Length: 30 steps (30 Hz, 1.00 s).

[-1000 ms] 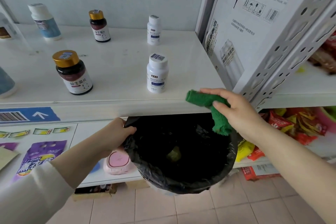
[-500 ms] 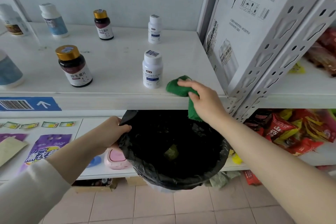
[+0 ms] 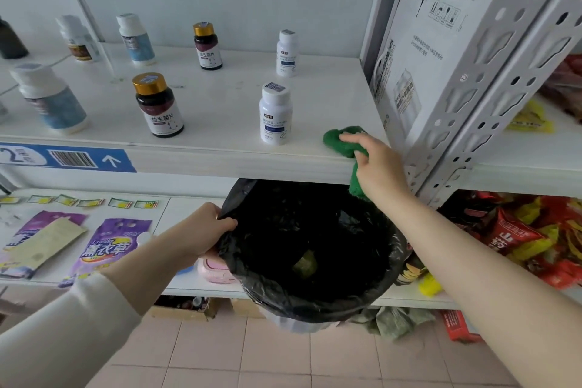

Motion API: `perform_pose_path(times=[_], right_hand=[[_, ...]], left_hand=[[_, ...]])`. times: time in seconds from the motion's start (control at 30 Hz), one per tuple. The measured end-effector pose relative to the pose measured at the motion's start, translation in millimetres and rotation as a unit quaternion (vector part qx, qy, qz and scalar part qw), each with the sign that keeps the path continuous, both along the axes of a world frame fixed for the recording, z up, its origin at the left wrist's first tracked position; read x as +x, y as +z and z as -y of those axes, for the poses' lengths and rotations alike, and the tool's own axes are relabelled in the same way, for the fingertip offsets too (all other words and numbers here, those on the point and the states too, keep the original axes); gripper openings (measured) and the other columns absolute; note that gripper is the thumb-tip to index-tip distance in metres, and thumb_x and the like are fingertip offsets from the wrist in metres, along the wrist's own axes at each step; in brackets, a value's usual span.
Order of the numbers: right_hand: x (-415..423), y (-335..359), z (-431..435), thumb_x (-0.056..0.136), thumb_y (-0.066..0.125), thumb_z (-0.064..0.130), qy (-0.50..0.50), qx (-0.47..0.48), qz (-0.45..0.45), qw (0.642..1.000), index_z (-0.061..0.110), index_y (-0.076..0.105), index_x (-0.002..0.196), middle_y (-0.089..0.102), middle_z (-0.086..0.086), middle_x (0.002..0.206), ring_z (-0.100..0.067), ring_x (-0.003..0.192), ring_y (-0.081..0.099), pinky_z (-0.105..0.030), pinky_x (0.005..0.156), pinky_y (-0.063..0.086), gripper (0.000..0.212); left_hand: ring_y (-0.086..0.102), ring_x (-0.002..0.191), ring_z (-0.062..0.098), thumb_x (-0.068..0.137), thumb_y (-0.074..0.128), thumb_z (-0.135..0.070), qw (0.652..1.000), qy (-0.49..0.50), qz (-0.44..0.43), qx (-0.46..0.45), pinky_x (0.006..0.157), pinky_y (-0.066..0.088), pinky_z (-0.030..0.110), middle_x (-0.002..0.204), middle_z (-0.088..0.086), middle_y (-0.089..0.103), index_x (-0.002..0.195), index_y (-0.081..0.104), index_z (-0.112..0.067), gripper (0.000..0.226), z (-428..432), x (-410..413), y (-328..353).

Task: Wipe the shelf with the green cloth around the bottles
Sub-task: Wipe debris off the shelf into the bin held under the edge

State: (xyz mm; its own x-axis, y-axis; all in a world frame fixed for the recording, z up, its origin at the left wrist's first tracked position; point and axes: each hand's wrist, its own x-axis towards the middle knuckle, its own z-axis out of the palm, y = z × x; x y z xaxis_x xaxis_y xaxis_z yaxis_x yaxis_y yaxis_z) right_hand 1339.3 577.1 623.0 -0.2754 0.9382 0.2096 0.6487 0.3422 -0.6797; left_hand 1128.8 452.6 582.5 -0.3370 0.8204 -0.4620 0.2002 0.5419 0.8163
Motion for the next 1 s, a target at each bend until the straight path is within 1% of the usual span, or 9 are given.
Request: perform_pose_path(times=[0.07, 0.13, 0.17, 0.23, 0.3, 0.37, 0.5, 0.7, 1.0], right_hand=[[-6, 1, 17, 0.096, 0.038, 0.001, 0.037, -0.007, -0.002, 0.999, 0.022, 0.058, 0.123, 0.056, 0.001, 0.129, 0.006, 0.067, 0.051, -0.006, 0.062, 0.037, 0.040], [-10, 6, 33, 0.096, 0.040, 0.004, 0.072, -0.039, -0.020, 0.996, 0.025, 0.060, 0.118, 0.061, 0.011, 0.085, -0.001, 0.039, 0.040, -0.008, 0.042, 0.031, 0.036], [-11, 8, 40, 0.096, 0.040, 0.006, 0.084, -0.057, -0.034, 0.994, 0.029, 0.061, 0.114, 0.057, 0.006, 0.069, -0.005, 0.039, 0.046, -0.010, 0.041, 0.035, 0.036], [-18, 13, 51, 0.096, 0.041, 0.007, 0.091, -0.106, -0.078, 0.987, 0.034, 0.061, 0.111, 0.066, -0.019, 0.088, -0.026, 0.079, 0.066, -0.033, 0.072, 0.055, 0.037], [-27, 17, 61, 0.095, 0.041, 0.005, 0.093, -0.179, -0.147, 0.968, 0.033, 0.061, 0.110, 0.065, -0.012, 0.113, -0.036, 0.113, 0.054, -0.035, 0.093, 0.049, 0.037], [-39, 19, 64, 0.095, 0.041, 0.002, 0.105, -0.256, -0.216, 0.936, 0.029, 0.061, 0.108, 0.065, -0.003, 0.117, -0.023, 0.112, 0.058, -0.022, 0.090, 0.050, 0.036], [-66, 22, 63, 0.094, 0.038, -0.003, 0.096, -0.333, -0.306, 0.887, 0.015, 0.059, 0.114, 0.063, -0.010, 0.099, -0.024, 0.089, 0.058, -0.032, 0.079, 0.049, 0.033], [-108, 32, 64, 0.094, 0.036, -0.001, 0.094, -0.433, -0.392, 0.806, 0.018, 0.061, 0.095, 0.072, -0.001, 0.072, -0.013, 0.060, 0.070, -0.022, 0.056, 0.056, 0.032], [-181, 85, 36, 0.096, 0.033, -0.001, 0.054, -0.335, -0.448, 0.827, 0.014, 0.051, 0.127, 0.060, -0.006, 0.091, -0.017, 0.078, 0.060, -0.022, 0.054, 0.055, 0.039]], left_hand=[[0.054, 0.060, 0.026, 0.092, 0.045, 0.000, 1.000, 0.010, -0.004, 0.001, 0.042, 0.052, 0.025, 0.069, 0.013, 0.052, 0.072, 0.046, -0.006, 0.020, 4, 0, -2], [0.056, 0.062, 0.026, 0.091, 0.046, -0.001, 1.000, 0.023, 0.004, -0.005, 0.047, 0.055, 0.031, 0.072, 0.014, 0.053, 0.076, 0.045, -0.006, 0.016, 8, -2, -5], [0.056, 0.064, 0.026, 0.091, 0.047, -0.002, 1.000, 0.027, 0.005, -0.007, 0.053, 0.056, 0.035, 0.074, 0.015, 0.053, 0.079, 0.044, -0.006, 0.013, 10, -3, -6], [0.057, 0.069, 0.025, 0.090, 0.049, -0.004, 0.999, 0.034, 0.002, -0.012, 0.062, 0.056, 0.040, 0.080, 0.015, 0.054, 0.082, 0.043, -0.008, 0.011, 16, -9, -7], [0.059, 0.073, 0.025, 0.090, 0.050, -0.006, 0.999, 0.044, 0.003, -0.016, 0.063, 0.056, 0.039, 0.084, 0.016, 0.055, 0.083, 0.043, -0.009, 0.011, 22, -17, -7], [0.059, 0.072, 0.024, 0.090, 0.051, -0.006, 0.998, 0.050, 0.015, -0.020, 0.052, 0.058, 0.033, 0.086, 0.016, 0.054, 0.090, 0.044, -0.006, 0.007, 29, -27, -5], [0.056, 0.059, 0.022, 0.092, 0.048, -0.002, 0.998, 0.055, 0.031, -0.011, 0.037, 0.051, 0.022, 0.072, 0.014, 0.052, 0.078, 0.045, -0.001, 0.014, 42, -52, 0], [0.057, 0.068, 0.023, 0.090, 0.052, -0.007, 0.998, 0.047, 0.038, -0.017, 0.052, 0.056, 0.032, 0.084, 0.016, 0.052, 0.092, 0.043, -0.001, 0.010, 52, -94, 0], [0.063, 0.072, 0.026, 0.090, 0.053, -0.009, 0.998, -0.007, 0.060, -0.031, 0.055, 0.058, 0.032, 0.092, 0.018, 0.058, 0.107, 0.044, 0.000, 0.021, 39, -142, 2]])
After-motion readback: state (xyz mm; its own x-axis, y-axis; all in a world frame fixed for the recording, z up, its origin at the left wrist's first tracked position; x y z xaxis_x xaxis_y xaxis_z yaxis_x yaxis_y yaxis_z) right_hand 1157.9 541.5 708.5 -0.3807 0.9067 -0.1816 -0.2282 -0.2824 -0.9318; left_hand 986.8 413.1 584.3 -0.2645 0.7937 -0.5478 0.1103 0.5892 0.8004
